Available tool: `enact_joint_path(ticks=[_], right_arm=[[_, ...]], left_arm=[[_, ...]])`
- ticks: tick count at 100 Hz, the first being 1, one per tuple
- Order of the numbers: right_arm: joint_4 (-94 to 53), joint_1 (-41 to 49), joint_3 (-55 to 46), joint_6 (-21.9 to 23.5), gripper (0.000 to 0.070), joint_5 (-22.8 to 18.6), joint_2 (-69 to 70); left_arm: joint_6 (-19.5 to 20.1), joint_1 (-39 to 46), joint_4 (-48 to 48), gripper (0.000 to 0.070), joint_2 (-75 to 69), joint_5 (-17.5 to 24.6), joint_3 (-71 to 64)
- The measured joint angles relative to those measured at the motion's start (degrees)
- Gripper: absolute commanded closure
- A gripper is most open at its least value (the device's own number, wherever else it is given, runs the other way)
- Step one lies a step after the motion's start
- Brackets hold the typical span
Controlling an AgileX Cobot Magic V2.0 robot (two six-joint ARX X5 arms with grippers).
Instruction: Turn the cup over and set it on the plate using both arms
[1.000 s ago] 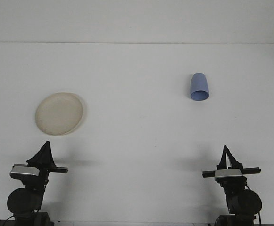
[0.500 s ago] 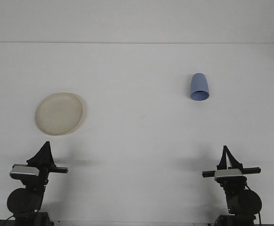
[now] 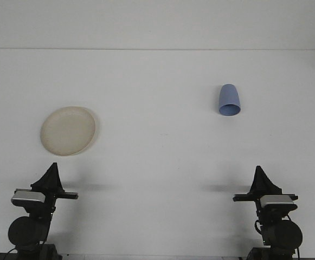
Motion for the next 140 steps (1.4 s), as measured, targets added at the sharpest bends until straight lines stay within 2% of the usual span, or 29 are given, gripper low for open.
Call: enact_joint_path(ticks=[12,23,27,32,41,45,59,78,97,120,140], right_arm=[[-2.4,0.0,6.0,4.5,0.0700,1.2,2.7],[-3.3,0.0,15.0,5.0,0.0700,1.4,9.3],[-4.2,0.0,18.3,4.8,0.0668,1.4,12.6],[-5.0,0.0,22.0,4.1,0.0536,1.2,17.1],[-5.4,0.0,27.7,2.0,0.0122,1.2,25.2],[-5.5,0.0,29.9,1.5,0.0005,1.1,28.6],[-4.7,0.0,35.2,-0.8,0.0000,-0.4,39.6],[3.1,-0.1,35.4,-4.8,0.0000,-1.8,54.6],[15.8,-0.1,35.4,-7.9,0.0001,-1.9,69.2],[31.1,-0.2,35.7,-13.9,0.0001,-1.8,86.4],[36.0,-0.9,42.2,-17.7,0.0001,-1.8,98.3]], left_arm=[[0.0,0.0,0.0,0.0686,0.0,0.0,0.0],[0.0,0.0,0.0,0.0686,0.0,0.0,0.0],[0.0,0.0,0.0,0.0686,0.0,0.0,0.0],[0.0,0.0,0.0,0.0686,0.0,0.0,0.0],[0.0,0.0,0.0,0.0686,0.0,0.0,0.0],[0.0,0.0,0.0,0.0686,0.0,0.0,0.0],[0.0,0.0,0.0,0.0686,0.0,0.0,0.0],[0.0,0.0,0.0,0.0686,0.0,0.0,0.0],[0.0,0.0,0.0,0.0686,0.0,0.0,0.0],[0.0,0.0,0.0,0.0686,0.0,0.0,0.0],[0.0,0.0,0.0,0.0686,0.0,0.0,0.0]])
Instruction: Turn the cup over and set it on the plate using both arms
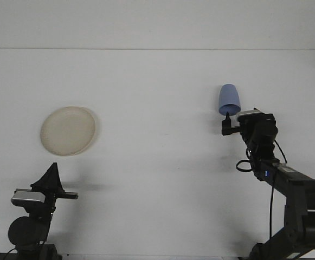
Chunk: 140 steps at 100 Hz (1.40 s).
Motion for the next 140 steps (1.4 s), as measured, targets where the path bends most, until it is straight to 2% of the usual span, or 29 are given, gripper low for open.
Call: enact_joint_path(ticks=[20,45,51,62,69,74,98,118,131,140], right_arm=[[0.2,-0.8,8.0,-1.4,0.0012,0.0,9.0],[0.2,-1.3,15.4,-1.6,0.0136,0.0,15.8],[0.2,-1.4,16.5,-1.6,0.0238,0.0,16.6],[0.2,-1.4,17.0,-1.6,0.0553,-0.3,17.0],[0.3,-1.4,17.0,-1.6,0.0698,-1.7,17.0],[0.3,-1.4,17.0,-1.6,0.0700,-2.8,17.0],[-0.5,-1.5,17.1,0.2,0.0700,-3.0,16.4],[-7.0,-1.5,17.1,3.3,0.0700,-3.0,8.5],[-11.8,-1.5,17.1,7.0,0.0700,-3.7,-1.3],[-17.1,-1.6,17.1,11.3,0.0700,-6.4,-8.4]], left_arm=[[0.0,0.0,0.0,0.0686,0.0,0.0,0.0],[0.0,0.0,0.0,0.0686,0.0,0.0,0.0],[0.0,0.0,0.0,0.0686,0.0,0.0,0.0],[0.0,0.0,0.0,0.0686,0.0,0.0,0.0],[0.0,0.0,0.0,0.0686,0.0,0.0,0.0],[0.0,0.0,0.0,0.0686,0.0,0.0,0.0],[0.0,0.0,0.0,0.0686,0.0,0.0,0.0],[0.0,0.0,0.0,0.0686,0.0,0.0,0.0],[0.0,0.0,0.0,0.0686,0.0,0.0,0.0],[0.0,0.0,0.0,0.0686,0.0,0.0,0.0]])
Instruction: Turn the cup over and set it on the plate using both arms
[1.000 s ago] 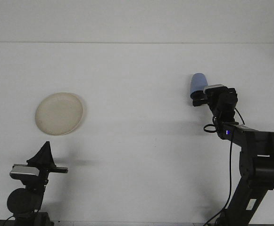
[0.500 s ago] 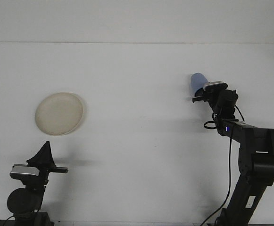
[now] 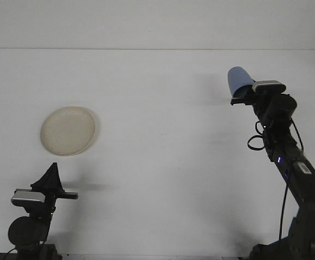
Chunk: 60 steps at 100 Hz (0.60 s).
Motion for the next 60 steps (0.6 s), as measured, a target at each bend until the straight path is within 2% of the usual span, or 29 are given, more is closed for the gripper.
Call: enact_joint_path(ticks=[17,40,49,60], right_arm=[[-14.9,0.5,0.0,6.3,0.0700,-7.9,-11.7],[-37.6,7.2,2.2,7.0,0.0700,-16.6,-20.7],[-48.7,11.5,5.2,5.0,0.0700,-17.1,-20.4],[-61.7,17.6,9.6,1.1,0.0700,-14.8,-18.5]], left_arm=[[0.0,0.0,0.0,0.0686,0.0,0.0,0.0],[0.0,0.0,0.0,0.0686,0.0,0.0,0.0],[0.0,0.0,0.0,0.0686,0.0,0.0,0.0],[0.0,0.0,0.0,0.0686,0.0,0.0,0.0]])
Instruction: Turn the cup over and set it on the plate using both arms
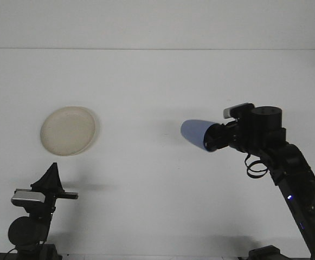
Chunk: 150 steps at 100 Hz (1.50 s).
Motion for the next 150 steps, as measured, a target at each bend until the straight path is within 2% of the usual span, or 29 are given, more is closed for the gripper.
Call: enact_joint_path(ticks=[16,32,53,66,79,101,123,132,150], right_arm=[[-14.5,10.0,7.3,-4.9,0.0700,6.8,5.2],[-23.2,18.9,13.5,-7.4,0.0700,13.8,11.8],[-26.8,29.1,19.0,-9.2,0.0700,18.5,20.8],[-27.5,32.9,21.4,-9.7,0.0700,19.5,25.6],[-27.9,35.1,22.2,-9.9,0.0700,19.9,29.3],[-28.3,36.2,22.2,-9.9,0.0700,21.5,33.2],[-28.2,36.4,22.2,-10.8,0.0699,21.9,34.4],[-27.5,36.7,22.2,-11.0,0.0659,21.9,34.4],[-27.3,37.0,22.2,-11.4,0.0445,21.9,34.4]], left_arm=[[0.0,0.0,0.0,0.0686,0.0,0.0,0.0],[-0.1,0.0,0.0,0.0686,0.0,0.0,0.0],[-1.2,0.0,0.0,0.0686,0.0,0.0,0.0],[-2.2,0.0,0.0,0.0686,0.0,0.0,0.0],[-5.0,0.0,0.0,0.0686,0.0,0.0,0.0],[-10.4,0.0,0.0,0.0686,0.0,0.0,0.0],[-12.6,0.0,0.0,0.0686,0.0,0.0,0.0],[-13.1,0.0,0.0,0.0686,0.0,0.0,0.0],[-13.3,0.0,0.0,0.0686,0.0,0.0,0.0]])
